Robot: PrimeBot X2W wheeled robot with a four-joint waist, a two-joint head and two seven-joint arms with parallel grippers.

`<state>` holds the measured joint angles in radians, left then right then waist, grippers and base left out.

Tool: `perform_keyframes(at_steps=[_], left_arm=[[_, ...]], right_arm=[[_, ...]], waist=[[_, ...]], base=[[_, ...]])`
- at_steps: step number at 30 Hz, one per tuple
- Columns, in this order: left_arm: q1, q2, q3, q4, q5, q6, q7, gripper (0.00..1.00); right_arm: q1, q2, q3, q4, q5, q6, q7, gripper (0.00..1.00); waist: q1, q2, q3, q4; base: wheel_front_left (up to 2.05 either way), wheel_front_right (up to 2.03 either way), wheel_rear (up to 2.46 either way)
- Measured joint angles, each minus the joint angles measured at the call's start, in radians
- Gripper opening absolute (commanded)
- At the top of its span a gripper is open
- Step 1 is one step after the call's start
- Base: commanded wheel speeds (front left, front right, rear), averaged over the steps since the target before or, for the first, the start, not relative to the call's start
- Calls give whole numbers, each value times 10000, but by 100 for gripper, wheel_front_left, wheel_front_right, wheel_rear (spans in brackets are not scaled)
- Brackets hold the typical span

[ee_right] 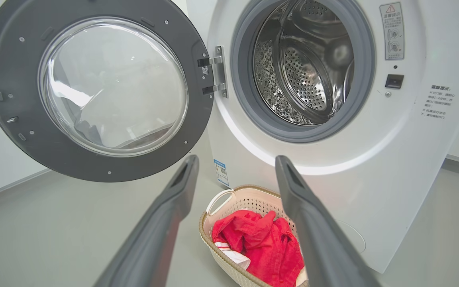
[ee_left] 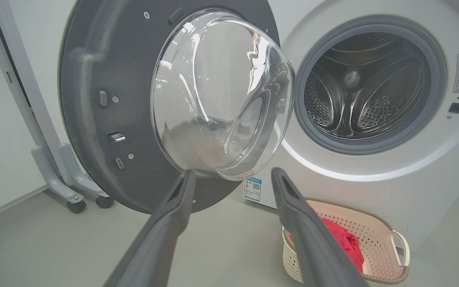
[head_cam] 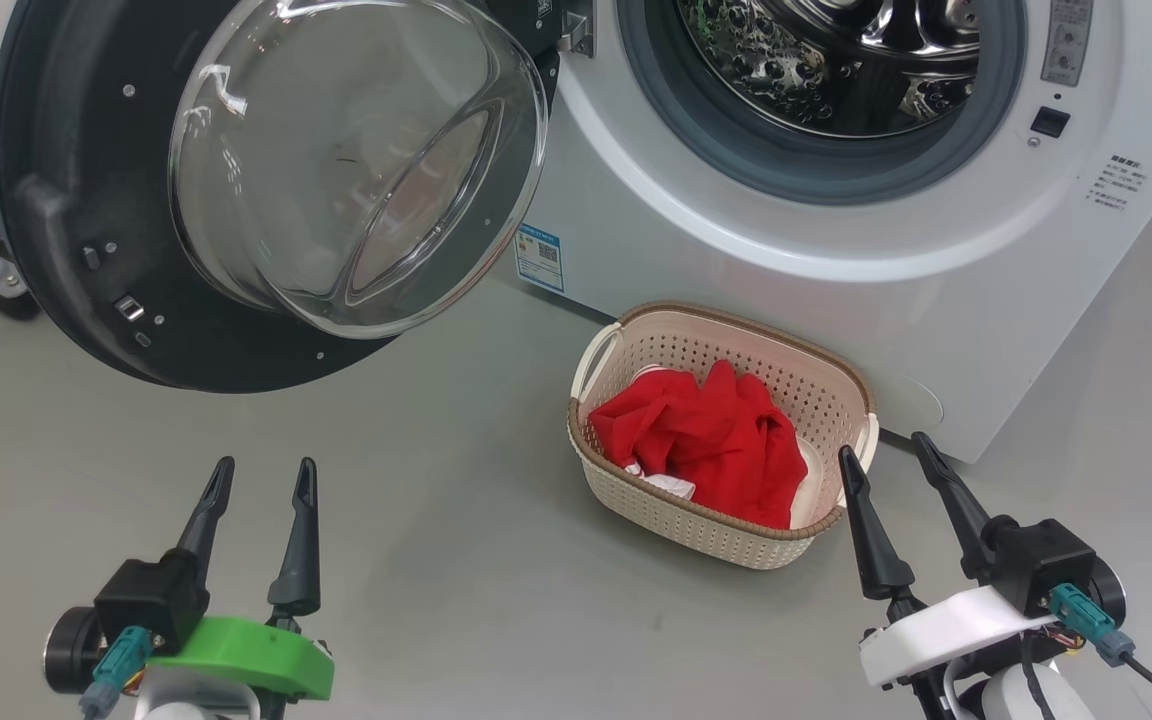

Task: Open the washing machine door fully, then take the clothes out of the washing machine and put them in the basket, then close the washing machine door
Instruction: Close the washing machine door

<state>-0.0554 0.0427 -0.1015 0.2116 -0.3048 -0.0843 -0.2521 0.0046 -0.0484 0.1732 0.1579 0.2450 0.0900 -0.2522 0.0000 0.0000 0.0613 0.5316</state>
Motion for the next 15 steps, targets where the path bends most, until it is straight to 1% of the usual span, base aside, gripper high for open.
perform_keyframes(at_steps=[9,10,11,12,15], left_arm=[[3,0,-6,0,38,0,0,100],[9,0,-13,8,42,-2,0,87],[20,0,-19,10,42,-2,0,40],[34,0,-19,10,42,-2,0,0],[45,2,-13,0,42,-2,0,0]], right_arm=[[0,0,13,6,0,0,0,100],[0,0,19,8,0,0,0,100],[-1,0,23,8,0,0,0,100],[-1,0,27,8,0,0,0,100],[-1,0,61,8,0,0,0,100]], waist=[[0,0,-1,-7],[0,0,-1,-9],[0,0,-1,-11],[0,0,0,-13],[0,0,18,-20]], base=[[0,0,0],[0,0,0],[0,0,0],[0,0,0],[0,0,0]])
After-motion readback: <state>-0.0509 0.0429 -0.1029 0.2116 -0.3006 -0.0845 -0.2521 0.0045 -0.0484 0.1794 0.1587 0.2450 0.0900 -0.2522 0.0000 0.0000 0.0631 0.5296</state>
